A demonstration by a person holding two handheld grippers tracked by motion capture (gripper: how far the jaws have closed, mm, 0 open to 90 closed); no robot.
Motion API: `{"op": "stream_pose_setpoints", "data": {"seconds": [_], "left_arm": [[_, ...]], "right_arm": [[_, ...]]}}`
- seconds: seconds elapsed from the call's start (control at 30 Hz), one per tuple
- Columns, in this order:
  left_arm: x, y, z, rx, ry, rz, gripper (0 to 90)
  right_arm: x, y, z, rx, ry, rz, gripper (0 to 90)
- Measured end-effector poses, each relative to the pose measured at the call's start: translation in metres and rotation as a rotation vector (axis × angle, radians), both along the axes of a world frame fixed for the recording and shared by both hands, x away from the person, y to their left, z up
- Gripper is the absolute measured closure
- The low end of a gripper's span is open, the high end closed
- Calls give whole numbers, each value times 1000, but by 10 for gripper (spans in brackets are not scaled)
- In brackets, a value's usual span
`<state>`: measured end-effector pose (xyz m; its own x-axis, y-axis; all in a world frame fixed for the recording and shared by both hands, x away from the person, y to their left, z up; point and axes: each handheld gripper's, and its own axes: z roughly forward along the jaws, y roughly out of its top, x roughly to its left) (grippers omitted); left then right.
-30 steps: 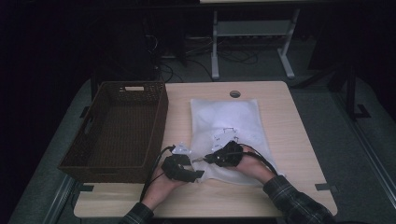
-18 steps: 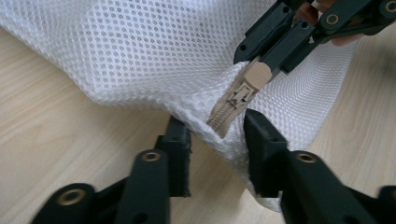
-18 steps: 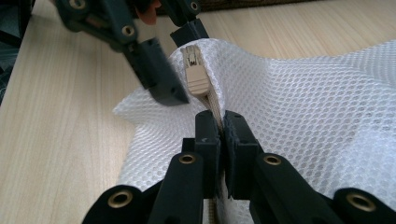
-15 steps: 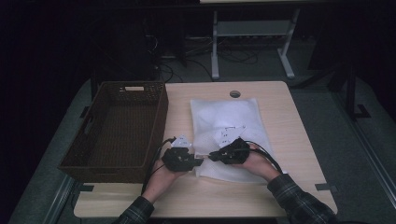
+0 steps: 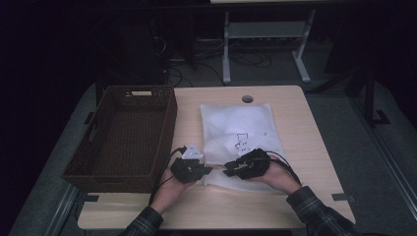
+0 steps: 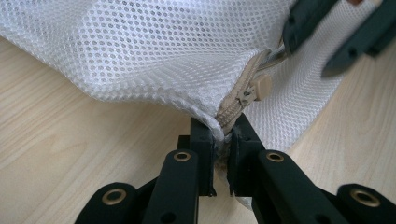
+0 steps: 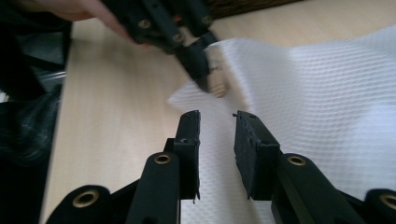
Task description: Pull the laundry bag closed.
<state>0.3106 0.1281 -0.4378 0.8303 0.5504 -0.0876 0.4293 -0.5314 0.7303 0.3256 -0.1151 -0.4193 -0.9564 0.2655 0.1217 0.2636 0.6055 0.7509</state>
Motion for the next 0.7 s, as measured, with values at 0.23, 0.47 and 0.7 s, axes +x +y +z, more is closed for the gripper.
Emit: {"op": "stream_pose_setpoints", "data": {"seconds": [0.23, 0.47, 0.7], "left_arm": [[-4, -1, -1, 14, -25, -5, 823], [-5, -2, -2, 45, -55, -10, 823], [-6, -3, -3, 56, -73, -11, 823]], "right_arm": [[3, 13, -10, -2, 58, -19, 708], [8, 21, -13, 13, 71, -20, 714], [11, 23, -13, 36, 84, -23, 768]]}}
